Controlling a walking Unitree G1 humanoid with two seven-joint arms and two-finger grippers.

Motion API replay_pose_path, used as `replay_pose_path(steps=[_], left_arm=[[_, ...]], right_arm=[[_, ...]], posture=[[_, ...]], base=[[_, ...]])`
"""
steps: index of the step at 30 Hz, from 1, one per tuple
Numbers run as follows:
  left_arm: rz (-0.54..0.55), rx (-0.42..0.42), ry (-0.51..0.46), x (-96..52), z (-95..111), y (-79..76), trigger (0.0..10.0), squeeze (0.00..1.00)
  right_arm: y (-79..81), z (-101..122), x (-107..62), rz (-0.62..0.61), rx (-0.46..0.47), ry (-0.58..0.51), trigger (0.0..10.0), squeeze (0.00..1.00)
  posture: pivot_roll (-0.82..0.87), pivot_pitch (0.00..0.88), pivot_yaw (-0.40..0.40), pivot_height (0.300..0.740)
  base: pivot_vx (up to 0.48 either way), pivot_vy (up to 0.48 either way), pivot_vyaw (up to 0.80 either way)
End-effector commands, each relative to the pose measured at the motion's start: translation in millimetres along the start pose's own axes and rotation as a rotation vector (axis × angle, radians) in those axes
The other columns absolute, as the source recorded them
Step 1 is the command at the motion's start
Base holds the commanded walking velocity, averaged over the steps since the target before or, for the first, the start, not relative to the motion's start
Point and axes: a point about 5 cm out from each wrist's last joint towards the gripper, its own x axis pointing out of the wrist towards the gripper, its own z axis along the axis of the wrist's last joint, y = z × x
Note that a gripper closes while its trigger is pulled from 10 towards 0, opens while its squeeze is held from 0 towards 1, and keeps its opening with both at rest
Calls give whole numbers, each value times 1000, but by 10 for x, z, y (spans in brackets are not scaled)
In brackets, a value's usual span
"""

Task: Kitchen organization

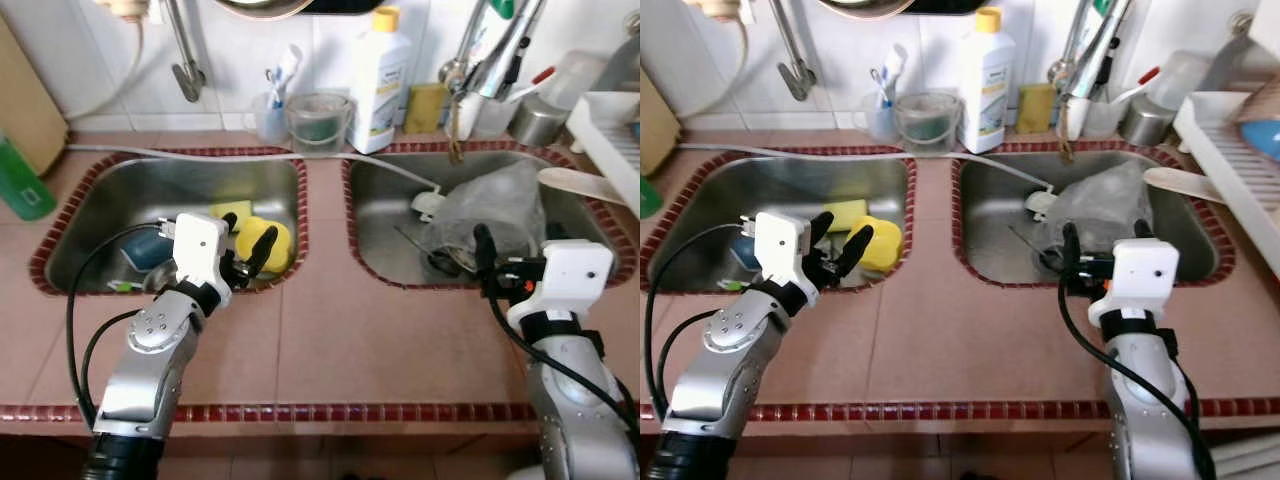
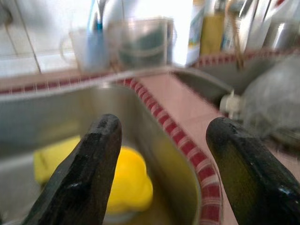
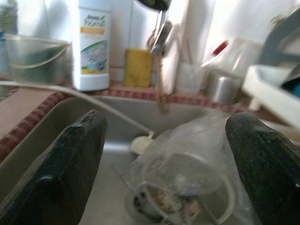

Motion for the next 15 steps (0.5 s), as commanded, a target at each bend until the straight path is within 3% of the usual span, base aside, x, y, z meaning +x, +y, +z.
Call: replay_pose_path(steps=[1,3,9,15], left_arm=[[0,4,-2,-22,29,2,10000,0],[-2,5,0,-29,29,-4,10000,0],[-6,-36,-9,-70,54,-24,10000,0],[-14,-25,-1,-107,79,-40,10000,0]], right_arm=[[-8,35,-25,-5,0,-3,10000,0],[-7,36,-35,-4,2,-1,10000,0],[5,35,-92,-6,14,11,10000,0],[31,49,-147,-8,31,20,10000,0]], posture=[[-113,204,52,740],[-112,208,52,740],[-110,231,56,740],[-109,249,59,740]], base=[[0,-480,0],[0,-465,0],[0,0,0],[0,0,0]])
